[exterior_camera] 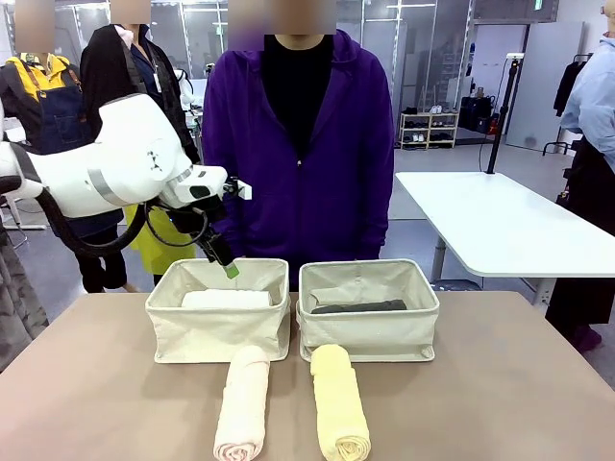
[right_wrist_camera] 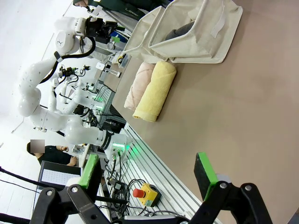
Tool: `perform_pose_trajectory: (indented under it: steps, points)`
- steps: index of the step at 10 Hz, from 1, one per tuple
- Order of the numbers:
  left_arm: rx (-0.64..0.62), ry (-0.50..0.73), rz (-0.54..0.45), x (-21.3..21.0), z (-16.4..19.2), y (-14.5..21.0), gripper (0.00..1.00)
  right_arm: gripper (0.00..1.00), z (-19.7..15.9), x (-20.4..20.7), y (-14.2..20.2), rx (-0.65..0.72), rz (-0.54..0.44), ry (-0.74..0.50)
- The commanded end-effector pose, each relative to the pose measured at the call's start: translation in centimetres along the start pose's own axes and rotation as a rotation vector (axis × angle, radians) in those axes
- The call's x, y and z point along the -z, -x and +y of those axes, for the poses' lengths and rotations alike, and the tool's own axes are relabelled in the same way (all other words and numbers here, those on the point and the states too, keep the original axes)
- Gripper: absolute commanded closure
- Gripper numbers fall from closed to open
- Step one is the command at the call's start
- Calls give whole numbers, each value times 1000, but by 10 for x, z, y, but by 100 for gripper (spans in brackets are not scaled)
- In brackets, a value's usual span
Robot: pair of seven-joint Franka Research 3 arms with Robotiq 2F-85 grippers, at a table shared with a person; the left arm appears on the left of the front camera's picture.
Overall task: Divide the towels into two baskets.
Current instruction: Pick up one hotel-folded towel from the bottom of the table and place it in the Fabric basket indicated by the person.
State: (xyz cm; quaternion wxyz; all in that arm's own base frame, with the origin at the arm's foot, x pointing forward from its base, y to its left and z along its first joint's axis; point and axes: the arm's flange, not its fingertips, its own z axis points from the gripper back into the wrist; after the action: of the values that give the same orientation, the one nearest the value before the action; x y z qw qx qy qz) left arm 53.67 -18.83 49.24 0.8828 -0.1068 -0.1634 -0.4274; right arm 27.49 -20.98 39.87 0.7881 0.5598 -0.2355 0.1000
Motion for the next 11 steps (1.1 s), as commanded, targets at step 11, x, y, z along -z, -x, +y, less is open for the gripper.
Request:
perform_pose_trajectory:
  steps: [11]
  points:
    - [-631,879,-716,-160,28,362,0,0,4,-2,2,8,9,-4]
